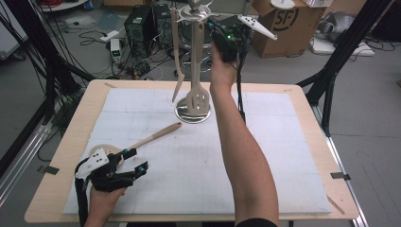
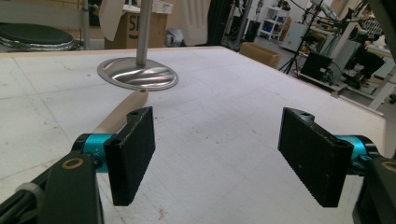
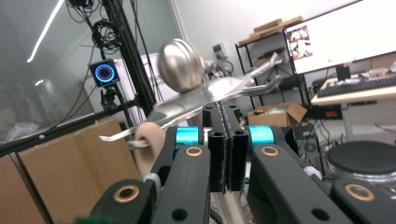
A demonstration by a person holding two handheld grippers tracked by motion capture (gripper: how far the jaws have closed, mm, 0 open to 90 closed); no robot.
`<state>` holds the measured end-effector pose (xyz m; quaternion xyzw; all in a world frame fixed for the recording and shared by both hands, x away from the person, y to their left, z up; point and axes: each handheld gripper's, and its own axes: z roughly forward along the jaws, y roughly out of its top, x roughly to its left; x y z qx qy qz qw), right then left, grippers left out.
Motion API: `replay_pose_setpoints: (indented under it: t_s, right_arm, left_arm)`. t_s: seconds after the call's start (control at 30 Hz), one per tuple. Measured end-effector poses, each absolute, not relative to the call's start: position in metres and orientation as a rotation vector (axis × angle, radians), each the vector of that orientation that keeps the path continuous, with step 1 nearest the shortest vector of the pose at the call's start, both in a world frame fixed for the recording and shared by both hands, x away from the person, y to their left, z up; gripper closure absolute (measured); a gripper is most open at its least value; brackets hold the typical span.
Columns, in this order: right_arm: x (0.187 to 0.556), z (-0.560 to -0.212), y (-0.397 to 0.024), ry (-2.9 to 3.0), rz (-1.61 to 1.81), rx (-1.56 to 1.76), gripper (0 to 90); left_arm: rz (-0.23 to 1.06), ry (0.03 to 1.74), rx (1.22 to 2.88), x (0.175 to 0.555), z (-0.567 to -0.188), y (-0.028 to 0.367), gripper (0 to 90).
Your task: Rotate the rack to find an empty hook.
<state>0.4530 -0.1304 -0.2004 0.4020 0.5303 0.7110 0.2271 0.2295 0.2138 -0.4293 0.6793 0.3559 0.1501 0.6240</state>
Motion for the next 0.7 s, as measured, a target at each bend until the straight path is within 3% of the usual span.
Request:
replay_pose_setpoints:
  t_s: [0.7]
  right_arm:
    - [0.429, -0.202, -0.107, 1.467, 1.945, 1.057, 90.0]
  left_arm:
    - [0.344, 0.816, 1.558, 0.229, -0.429, 0.214, 27.9]
